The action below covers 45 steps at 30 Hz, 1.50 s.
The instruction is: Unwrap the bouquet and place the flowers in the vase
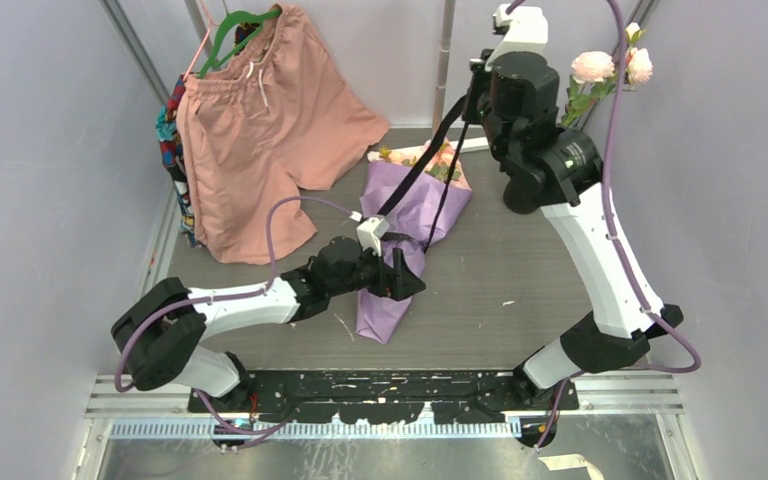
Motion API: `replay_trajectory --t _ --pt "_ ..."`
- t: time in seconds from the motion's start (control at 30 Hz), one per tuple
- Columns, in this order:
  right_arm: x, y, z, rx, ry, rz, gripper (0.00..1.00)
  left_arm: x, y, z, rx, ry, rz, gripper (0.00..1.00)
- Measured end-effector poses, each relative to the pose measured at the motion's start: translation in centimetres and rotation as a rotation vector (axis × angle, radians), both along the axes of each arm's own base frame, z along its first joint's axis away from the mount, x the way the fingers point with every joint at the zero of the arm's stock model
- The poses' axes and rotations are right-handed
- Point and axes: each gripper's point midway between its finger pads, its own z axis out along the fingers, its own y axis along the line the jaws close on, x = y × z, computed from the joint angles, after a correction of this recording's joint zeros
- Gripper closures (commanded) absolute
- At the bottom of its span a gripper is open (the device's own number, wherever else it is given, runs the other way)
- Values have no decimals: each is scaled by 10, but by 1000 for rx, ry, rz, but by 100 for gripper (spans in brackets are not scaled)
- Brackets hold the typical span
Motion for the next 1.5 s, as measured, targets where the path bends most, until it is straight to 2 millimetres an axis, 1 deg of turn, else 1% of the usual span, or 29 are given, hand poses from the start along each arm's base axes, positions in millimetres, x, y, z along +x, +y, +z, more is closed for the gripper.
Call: replay_trajectory --t 0.07,0.17,0.3,0.47,0.53,0.6,0.67,0.73,0.8,0.83,0.9,0.93,0.97,1.03,1.1,1.13,1.2,1.3,1.4,1.5 --pt "-4 -8 12 -4 -23 -16 99 -1 2 -2 4 1 2 16" --pt "-12 -24 37 -3 -72 -46 99 -2 4 -5 10 4 6 16" --pt "-31 -47 68 4 -143 -88 99 -3 6 -8 14 8 7 16" --pt "-54 -71 96 15 -212 -131 99 -3 6 -8 13 7 7 16" --pt "-62 -79 103 13 -230 -147 99 -3 5 -7 12 6 7 16" --pt "-67 -85 105 10 -238 -159 99 -3 5 -7 11 7 7 16" --pt "-71 -89 103 5 -235 -165 99 -3 5 -7 11 6 6 16" --pt "-72 -90 93 -4 -220 -167 99 -2 5 -7 9 5 6 16" --pt "-71 -89 75 -19 -187 -166 99 -2 4 -8 7 5 5 16" --pt "-69 -88 61 -28 -163 -164 99 -2 4 -8 8 5 5 16" --pt "-64 -83 33 -46 -112 -159 99 -2 4 -9 8 6 3 16" --pt "-59 -79 11 -56 -75 -156 99 -2 4 -9 8 6 3 16" --pt "-57 -77 -4 -69 -45 -153 99 -3 4 -9 9 7 3 16" --pt "-50 -69 -51 -91 32 -143 99 -3 5 -10 11 9 2 16" --pt "-47 -62 -108 -122 133 -126 99 -5 6 -11 12 10 0 16" --pt "-46 -59 -131 -135 176 -119 99 -6 7 -10 14 11 0 16" --pt "-46 -53 -186 -163 278 -101 99 -7 9 -5 10 4 -1 16" --pt "-53 -50 -251 -188 397 -88 99 -8 10 6 -7 -15 -2 16" --pt "-58 -48 -295 -195 478 -87 99 -8 12 11 -17 -27 -3 16" --pt "-58 -43 -325 -185 527 -92 99 -9 14 11 -12 -32 -2 16"
